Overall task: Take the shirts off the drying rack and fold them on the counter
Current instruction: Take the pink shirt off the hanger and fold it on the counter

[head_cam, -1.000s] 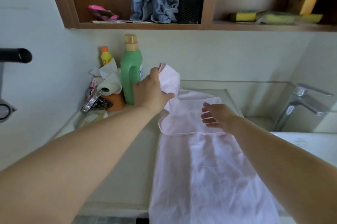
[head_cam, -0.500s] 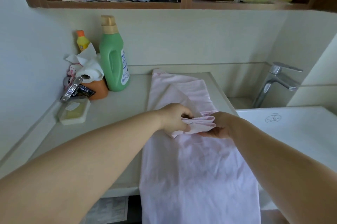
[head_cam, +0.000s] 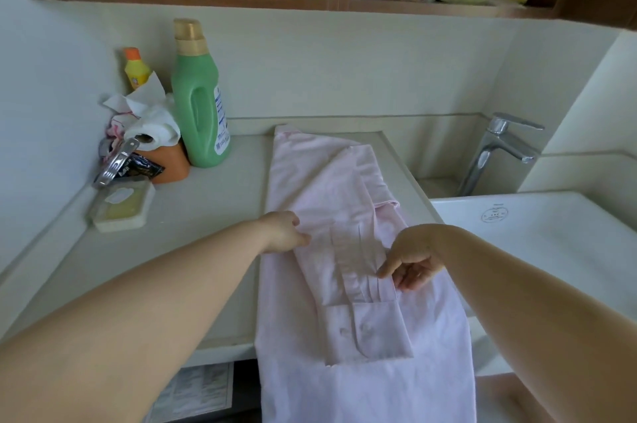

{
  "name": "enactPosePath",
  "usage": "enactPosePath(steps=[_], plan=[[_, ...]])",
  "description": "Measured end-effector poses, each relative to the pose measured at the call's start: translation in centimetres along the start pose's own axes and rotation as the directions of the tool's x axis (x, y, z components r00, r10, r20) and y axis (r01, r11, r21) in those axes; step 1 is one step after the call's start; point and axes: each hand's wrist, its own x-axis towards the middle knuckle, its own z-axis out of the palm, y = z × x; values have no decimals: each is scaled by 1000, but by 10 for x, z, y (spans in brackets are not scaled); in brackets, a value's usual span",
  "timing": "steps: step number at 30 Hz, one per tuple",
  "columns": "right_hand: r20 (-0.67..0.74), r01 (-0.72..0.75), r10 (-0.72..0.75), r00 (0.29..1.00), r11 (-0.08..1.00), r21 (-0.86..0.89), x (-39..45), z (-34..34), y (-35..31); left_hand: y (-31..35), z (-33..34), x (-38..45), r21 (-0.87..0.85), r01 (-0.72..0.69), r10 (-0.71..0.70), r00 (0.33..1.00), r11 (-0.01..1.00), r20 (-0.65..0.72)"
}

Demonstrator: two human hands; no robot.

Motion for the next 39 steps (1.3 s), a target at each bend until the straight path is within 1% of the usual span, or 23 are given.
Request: enactPosePath(steps=[3, 4, 5, 6, 7, 8, 9, 10, 12, 13, 14, 16, 17, 18, 20, 22, 23, 26, 28, 33, 35, 37, 39], plan=[[-38, -8, 7, 999, 1000, -19, 2, -7, -7, -1, 4, 12, -30, 16, -17, 999, 999, -35], [-84, 13, -17, 996, 999, -48, 6, -9, -9, 0, 4, 16, -30, 33, -34, 998, 999, -58], [-172, 59, -71, 983, 995, -75, 11, -12, -13, 0, 4, 22, -9, 54, -54, 995, 999, -86], [-297, 130, -154, 942, 987, -99, 17, -15, -16, 1, 4, 27, 24, 74, -70, 991, 997, -110], [-422, 216, -232, 876, 973, -86, 26, -18, -20, 2, 4, 32, 58, 87, -80, 990, 995, -118], [-514, 300, -286, 809, 952, -57, 35, -20, -22, 3, 5, 35, 85, 89, -79, 991, 992, -109], [-532, 355, -319, 784, 934, -37, 40, -20, -25, 4, 6, 38, 119, 83, -74, 994, 989, -80], [-488, 361, -333, 807, 932, -39, 47, -19, -28, 4, 9, 42, 162, 74, -68, 997, 984, -42], [-318, 266, -286, 904, 958, -107, 61, -17, -28, 4, 11, 48, 254, 57, -61, 998, 966, 6], [-294, 244, -278, 914, 959, -147, 63, -18, -29, 5, 10, 50, 270, 61, -64, 998, 961, 5], [-335, 240, -294, 895, 951, -194, 64, -23, -32, 7, 8, 53, 267, 77, -75, 997, 961, -17], [-506, 234, -331, 796, 940, -246, 66, -35, -39, 11, 1, 59, 265, 100, -79, 993, 959, -91], [-563, 247, -350, 748, 935, -253, 69, -42, -43, 14, -1, 64, 275, 90, -57, 990, 957, -126], [-587, 269, -384, 712, 922, -277, 73, -47, -46, 17, -1, 70, 280, 62, -24, 990, 958, -138], [-526, 279, -502, 686, 850, -447, 82, -54, -56, 24, -1, 83, 252, 8, 21, 993, 968, -113], [-414, 269, -571, 709, 762, -589, 94, -56, -68, 29, 1, 99, 249, -8, 28, 997, 968, -77], [-367, 257, -562, 741, 742, -619, 102, -58, -73, 30, 4, 107, 266, -5, 23, 998, 964, -63], [-272, 178, -452, 850, 732, -658, 135, -60, -77, 28, 11, 129, 350, 41, -27, 999, 936, -46], [-270, 148, -427, 863, 724, -673, 152, -62, -77, 26, 13, 141, 365, 71, -54, 997, 928, -57], [-283, 147, -426, 859, 735, -662, 162, -77, -89, 34, 0, 159, 363, 105, -103, 994, 926, -25], [-354, 158, -452, 819, 770, -618, 163, -90, -98, 34, -11, 164, 349, 91, -84, 996, 933, -37], [-516, 215, -443, 733, 871, -442, 165, -113, -110, 28, -29, 172, 263, 125, -75, 979, 957, -191], [-637, 315, -368, 677, 927, -201, 168, -133, -119, 18, -49, 185, 129, 185, -129, 926, 974, -354]])
